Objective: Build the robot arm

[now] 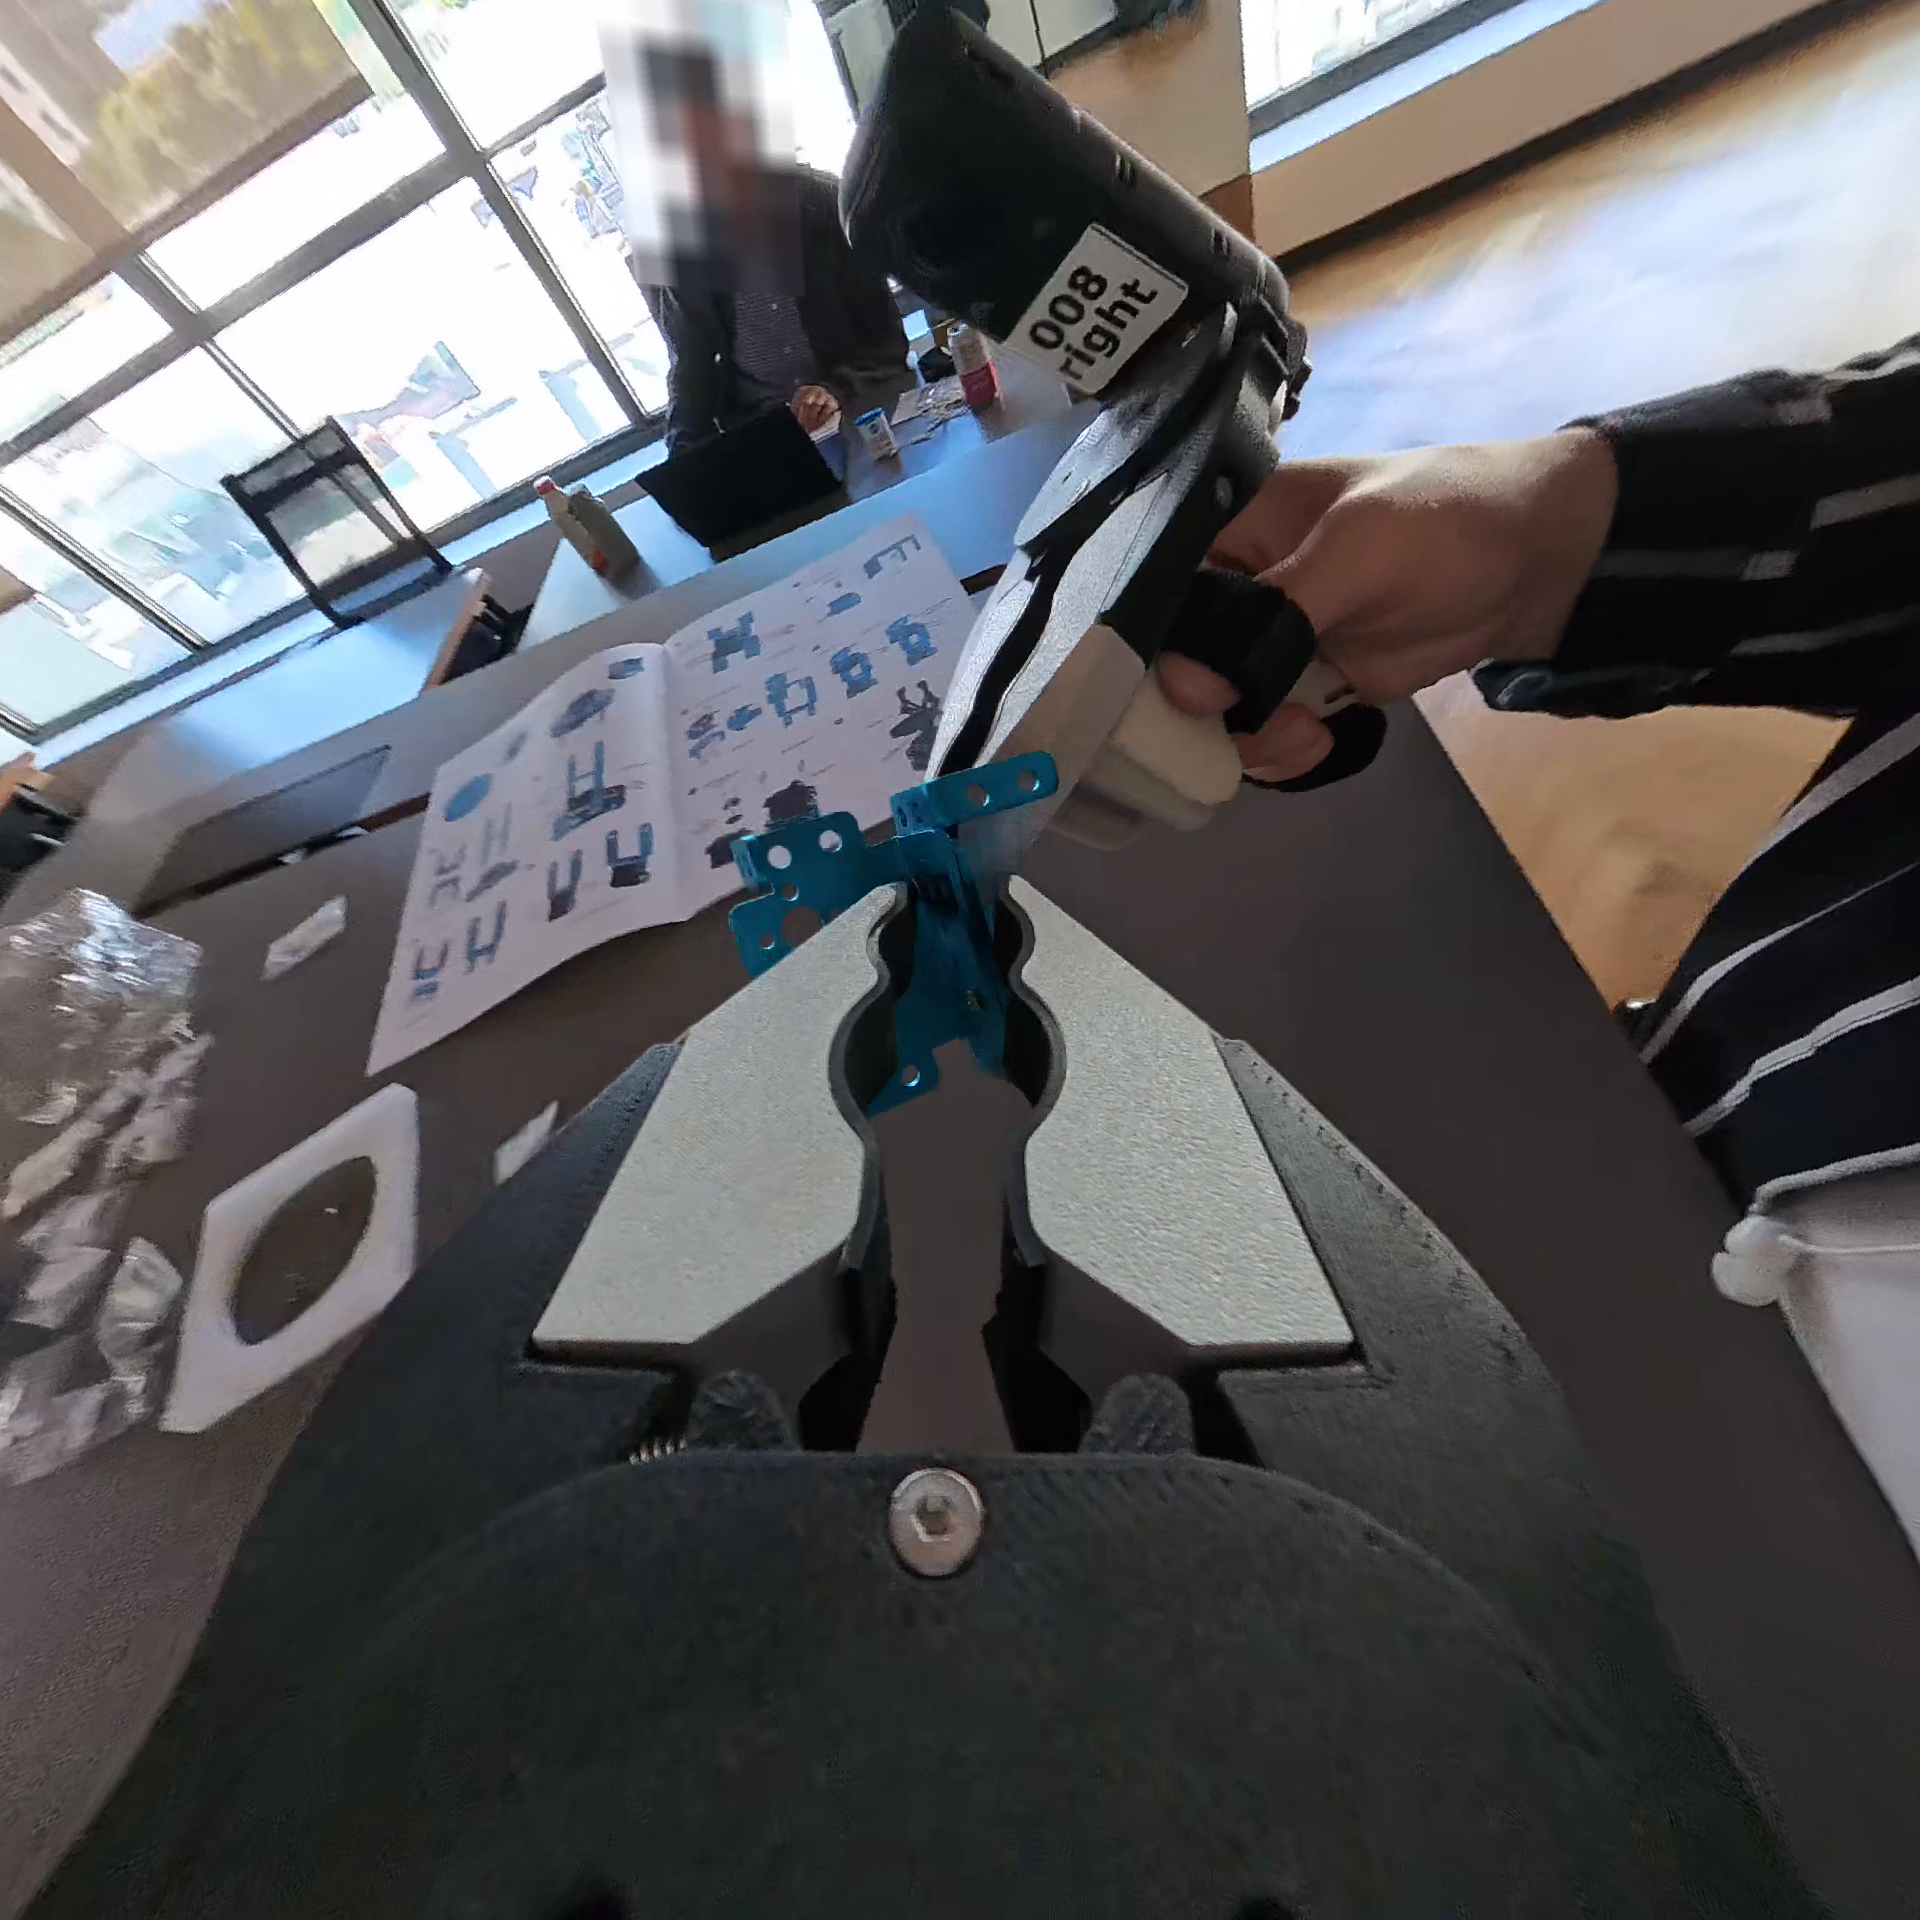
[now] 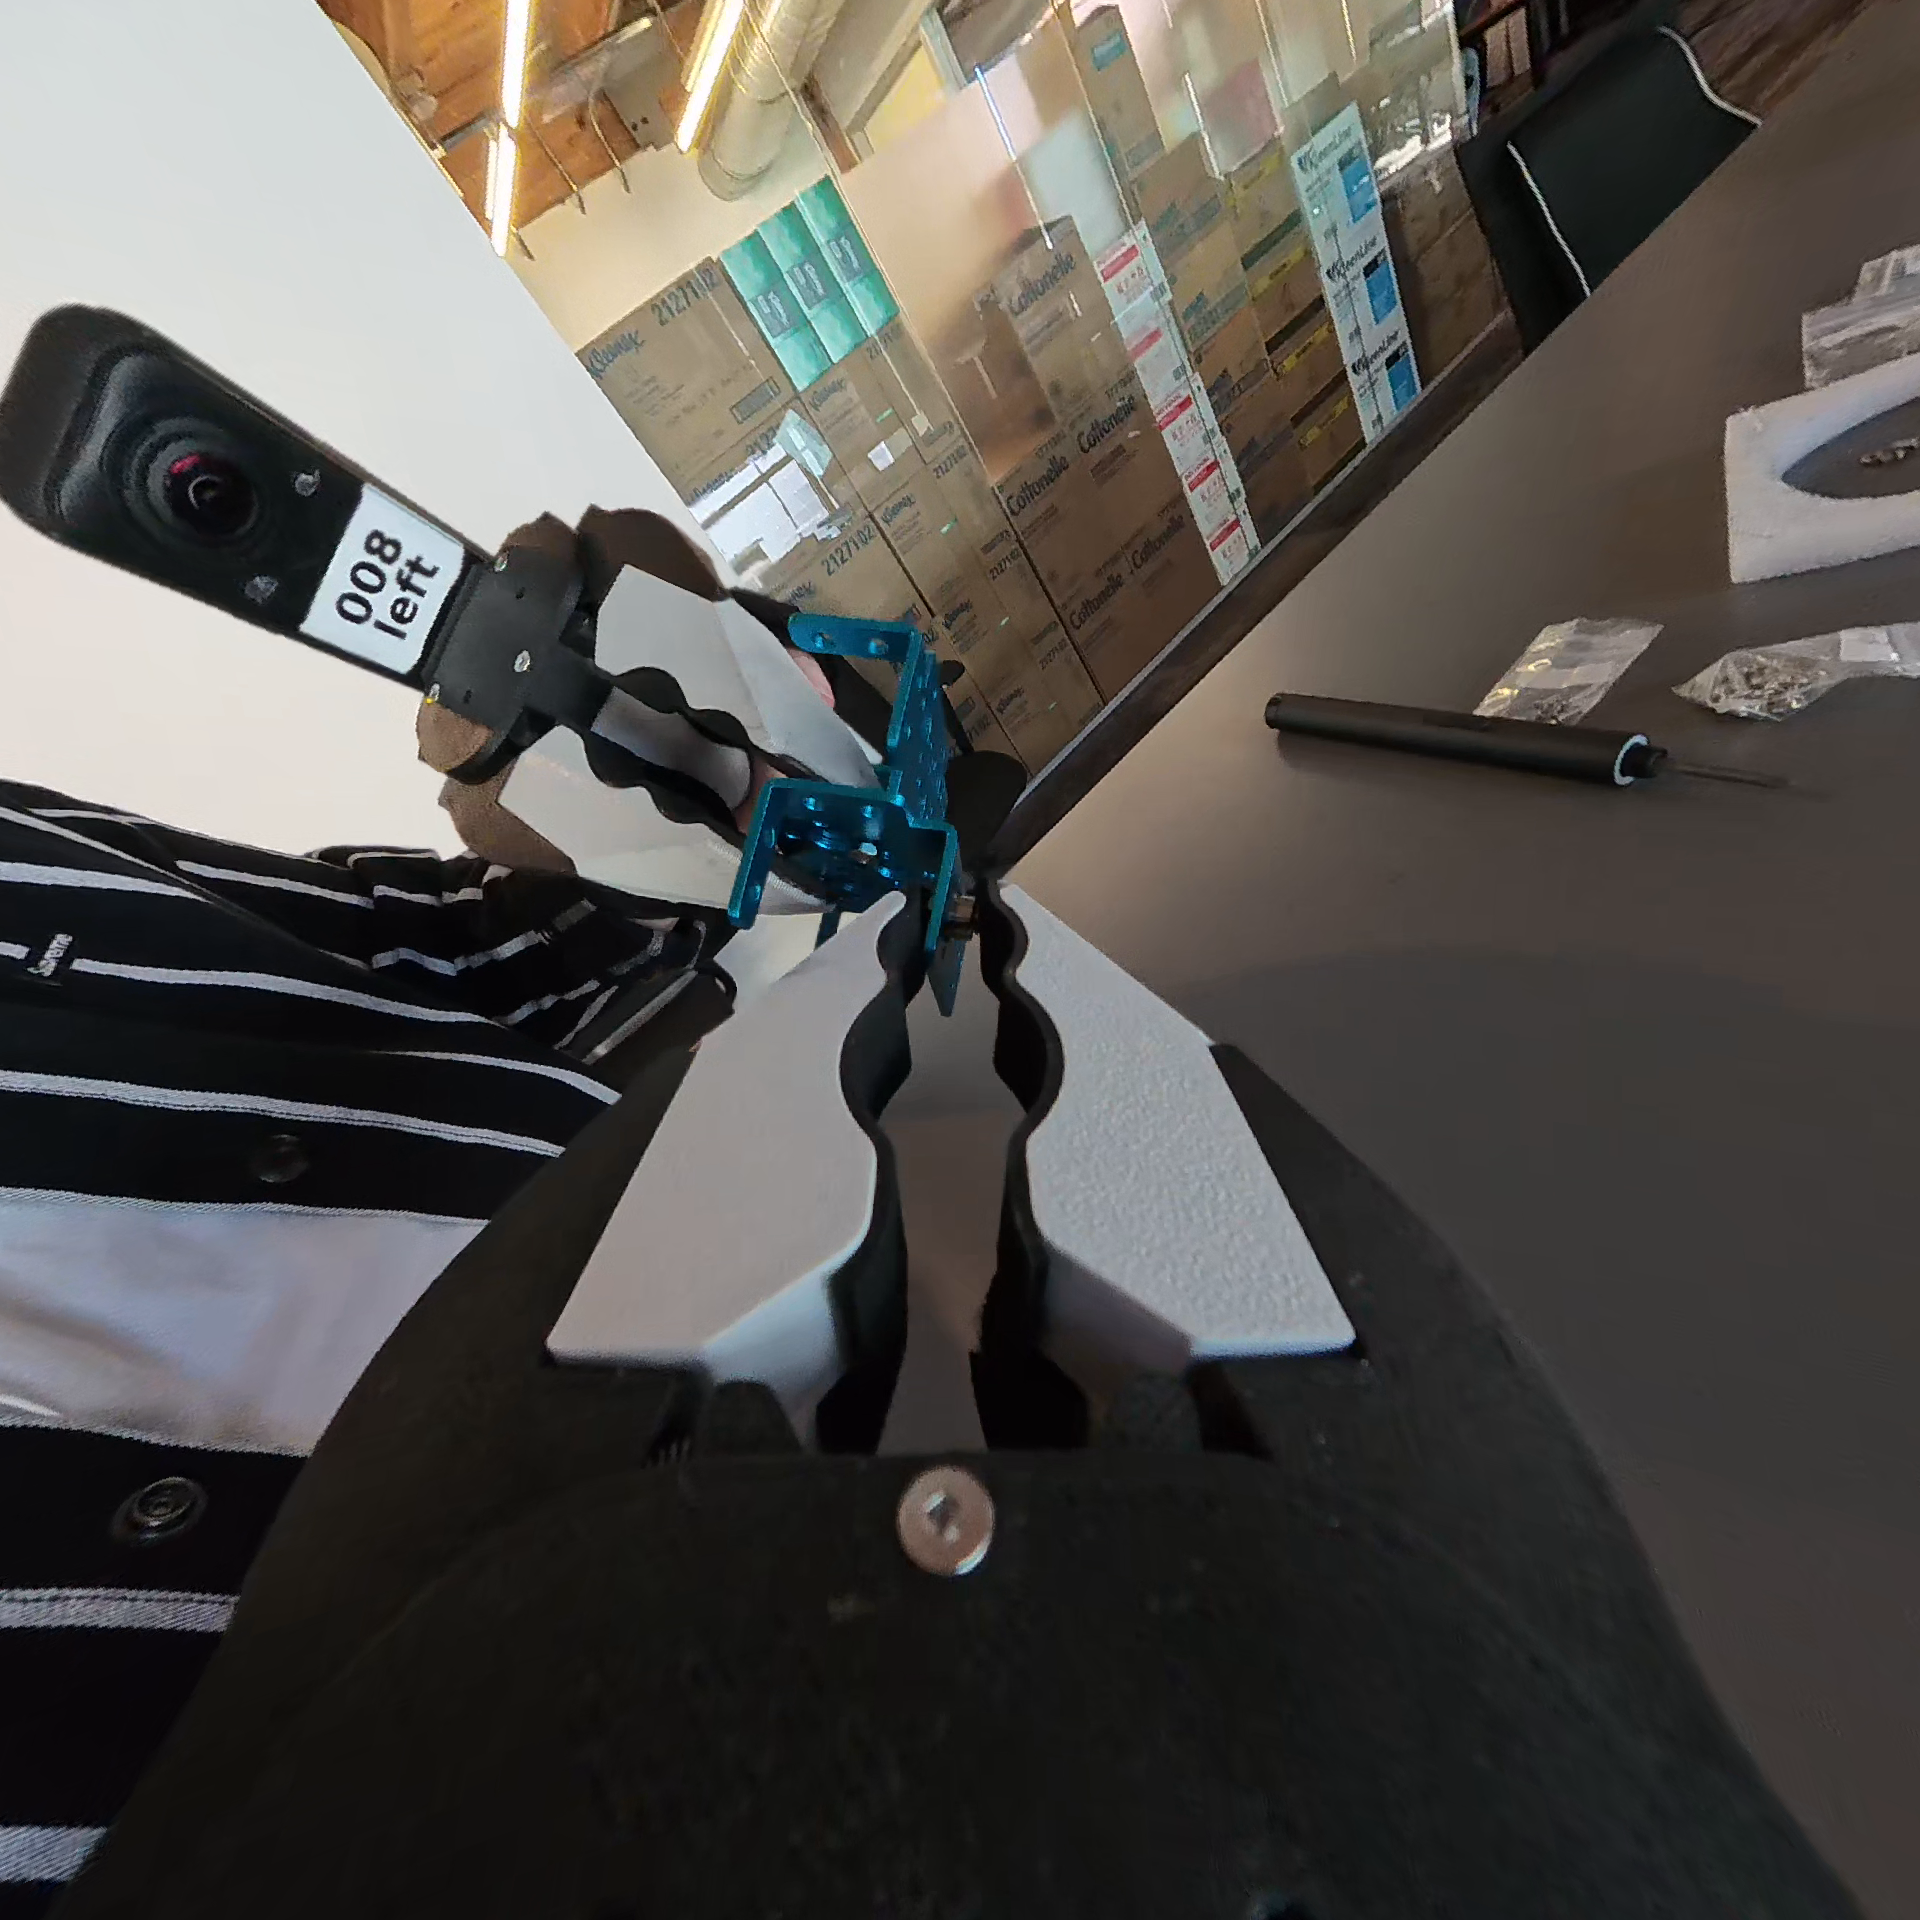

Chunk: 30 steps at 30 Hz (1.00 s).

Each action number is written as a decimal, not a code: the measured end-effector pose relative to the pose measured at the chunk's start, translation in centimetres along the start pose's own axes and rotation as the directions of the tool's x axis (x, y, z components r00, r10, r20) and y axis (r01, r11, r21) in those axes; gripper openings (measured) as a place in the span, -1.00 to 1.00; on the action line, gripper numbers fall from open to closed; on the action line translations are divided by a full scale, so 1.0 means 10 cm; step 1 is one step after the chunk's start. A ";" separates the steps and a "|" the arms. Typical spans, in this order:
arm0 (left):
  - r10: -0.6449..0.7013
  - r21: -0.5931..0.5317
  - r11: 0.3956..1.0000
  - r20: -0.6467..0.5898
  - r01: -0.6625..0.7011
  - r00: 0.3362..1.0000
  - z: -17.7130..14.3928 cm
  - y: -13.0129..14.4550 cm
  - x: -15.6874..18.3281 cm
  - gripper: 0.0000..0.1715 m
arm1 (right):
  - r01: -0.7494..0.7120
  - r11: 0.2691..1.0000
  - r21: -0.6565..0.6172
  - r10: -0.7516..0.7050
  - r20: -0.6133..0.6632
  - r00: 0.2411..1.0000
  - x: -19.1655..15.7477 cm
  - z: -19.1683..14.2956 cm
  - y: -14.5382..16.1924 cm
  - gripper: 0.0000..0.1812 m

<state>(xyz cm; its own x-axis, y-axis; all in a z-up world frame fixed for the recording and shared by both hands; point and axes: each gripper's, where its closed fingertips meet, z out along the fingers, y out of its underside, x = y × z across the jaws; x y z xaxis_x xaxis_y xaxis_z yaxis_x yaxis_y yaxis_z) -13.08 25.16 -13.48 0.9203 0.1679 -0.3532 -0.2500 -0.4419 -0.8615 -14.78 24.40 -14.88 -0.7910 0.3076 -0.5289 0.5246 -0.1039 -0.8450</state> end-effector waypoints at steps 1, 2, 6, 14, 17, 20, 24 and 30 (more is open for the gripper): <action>-0.035 0.007 0.999 -0.010 0.036 0.999 0.00 0.01 0.00 -0.85 | -0.008 1.000 -0.012 0.008 -0.008 1.000 0.01 0.01 0.01 -0.90; -0.079 0.018 0.997 -0.024 0.080 0.997 0.01 0.03 0.00 -0.85 | -0.018 0.999 -0.031 0.018 -0.015 1.000 0.03 0.01 0.04 -0.90; -0.364 0.056 0.926 -0.131 0.374 0.922 0.04 0.15 -0.02 -0.86 | -0.082 0.991 -0.108 0.076 -0.064 0.995 0.12 0.05 0.15 -0.89; -0.708 0.095 0.662 -0.246 0.743 0.662 0.12 0.57 -0.13 -0.97 | -0.102 0.978 -0.181 0.083 -0.105 0.991 0.28 0.20 0.40 -0.79; -0.777 0.093 0.561 -0.284 0.823 0.562 0.11 0.64 -0.17 -0.98 | -0.025 0.987 -0.160 0.007 -0.114 0.993 0.29 0.23 0.39 -0.76; -0.808 0.097 0.496 -0.311 0.863 0.500 0.10 0.66 -0.19 -0.98 | 0.100 0.983 -0.155 -0.120 -0.126 0.985 0.27 0.23 0.35 -0.67; -0.828 0.073 0.448 -0.341 0.891 0.444 0.08 0.65 -0.18 -0.98 | 0.501 0.851 -0.159 -0.520 -0.109 0.847 0.10 0.14 0.18 -0.41; -0.852 -0.016 0.389 -0.386 0.921 0.353 0.08 0.58 -0.09 -0.98 | 0.872 0.191 -0.451 -0.969 0.052 0.240 0.06 0.15 0.32 -0.43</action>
<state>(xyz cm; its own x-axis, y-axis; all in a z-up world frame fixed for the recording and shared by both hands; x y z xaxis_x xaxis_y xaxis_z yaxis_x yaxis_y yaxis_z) -15.64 23.19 -18.42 0.6544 0.0959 0.7500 0.7551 -0.0312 -0.6549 -14.06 22.85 -18.00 -0.7148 0.1250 0.6881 -0.4471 0.6749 -0.5870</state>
